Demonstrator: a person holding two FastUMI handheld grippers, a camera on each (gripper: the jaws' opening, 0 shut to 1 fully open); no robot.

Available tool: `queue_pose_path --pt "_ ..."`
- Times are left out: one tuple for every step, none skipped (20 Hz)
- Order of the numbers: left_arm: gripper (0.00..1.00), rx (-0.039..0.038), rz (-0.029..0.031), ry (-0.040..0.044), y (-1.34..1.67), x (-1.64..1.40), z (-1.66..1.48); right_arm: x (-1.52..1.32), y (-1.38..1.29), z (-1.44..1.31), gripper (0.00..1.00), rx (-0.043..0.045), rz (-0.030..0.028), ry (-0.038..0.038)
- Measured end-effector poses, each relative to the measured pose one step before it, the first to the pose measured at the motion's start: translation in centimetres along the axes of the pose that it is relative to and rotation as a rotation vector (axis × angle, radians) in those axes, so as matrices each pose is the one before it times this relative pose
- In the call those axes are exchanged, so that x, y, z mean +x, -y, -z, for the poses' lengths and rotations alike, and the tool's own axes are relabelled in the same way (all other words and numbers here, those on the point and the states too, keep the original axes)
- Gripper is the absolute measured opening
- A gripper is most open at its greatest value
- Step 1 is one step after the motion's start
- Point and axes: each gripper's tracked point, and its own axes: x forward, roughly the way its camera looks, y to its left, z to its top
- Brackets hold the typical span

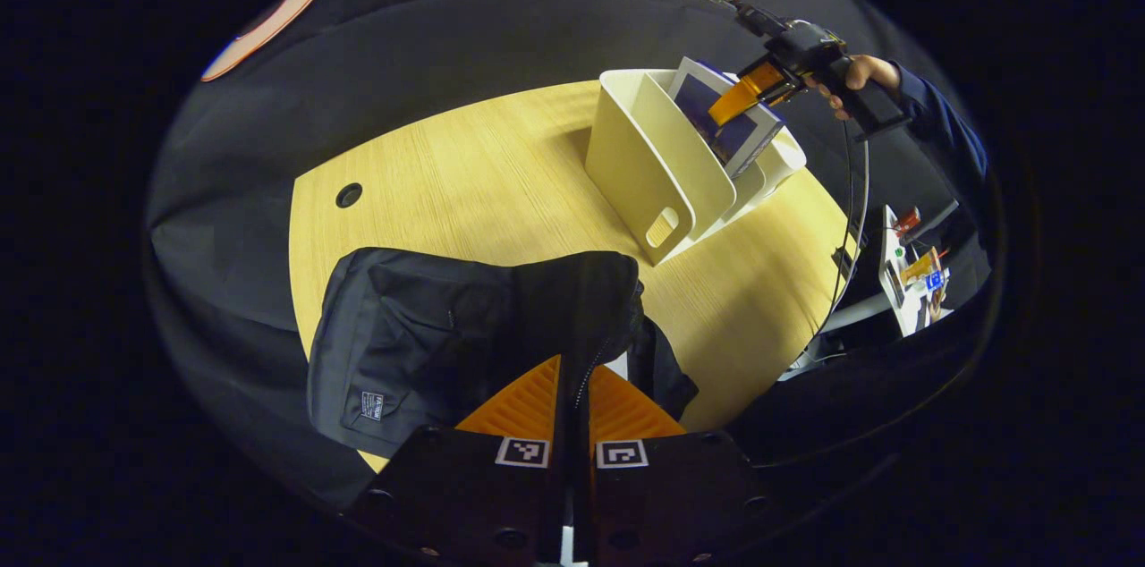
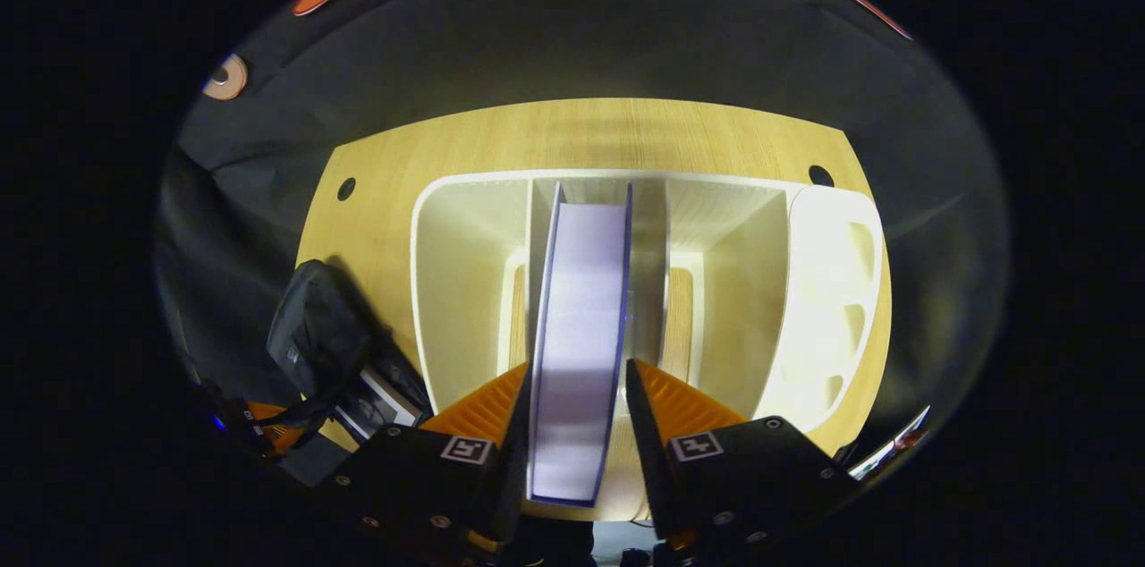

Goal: Open the schoolbag, grab two books from the bookshelf and put them into the schoolbag.

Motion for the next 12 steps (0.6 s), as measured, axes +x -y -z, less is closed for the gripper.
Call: queue_pose_path --pt "0.05 0.00413 0.00480 -0.00035 0.068 0.050 -0.004 0.196 0.360 0.085 0.51 0.01323 0.01248 0.00330" --pt "0.05 0.00191 0.00418 0.00308 -0.004 -0.036 -0.015 -0.128 0.215 0.320 0.40 0.00576 0.00476 -0.00715" --pt "0.05 0.00596 0.00683 -0.00083 0.002 0.006 0.020 -0.404 -0.031 0.416 0.38 0.00817 0.00343 -0.00047" --pt "0.05 0.00376 0.00251 0.00362 -0.038 -0.031 0.076 -0.354 -0.049 0.433 0.38 0.00278 0.00047 -0.00274" --pt "0.05 0.00530 0.00508 0.00031 0.003 0.068 -0.001 -0.337 -0.142 0.604 0.37 0.00553 -0.00004 -0.00168" --pt "0.05 0.00407 0.00450 0.00211 0.003 0.045 -0.051 -0.457 -0.016 0.563 0.37 0.00340 -0.00002 -0.00040" --pt "0.05 0.00651 0.00594 0.00140 0.053 -0.035 0.081 -0.299 -0.068 0.550 0.37 0.00912 0.00089 0.00347" --pt "0.05 0.00704 0.00514 0.00253 0.019 0.089 -0.037 -0.557 -0.024 0.567 0.37 0.00673 -0.00136 0.00292" --pt "0.05 0.00753 0.00520 0.00169 -0.057 -0.001 0.067 -0.533 -0.004 0.512 0.37 0.00511 -0.00033 0.00536" --pt "0.05 0.00506 0.00483 0.00188 0.001 0.001 -0.062 -0.610 0.153 0.695 0.37 -0.00120 0.00177 0.00426" --pt "0.05 0.00539 0.00630 0.00107 0.128 0.020 0.123 -0.515 -0.015 0.647 0.36 0.00631 0.00089 0.00500" --pt "0.05 0.00810 0.00554 0.00327 0.052 0.023 0.053 -0.537 -0.024 0.782 0.36 0.01314 -0.00271 0.00279"
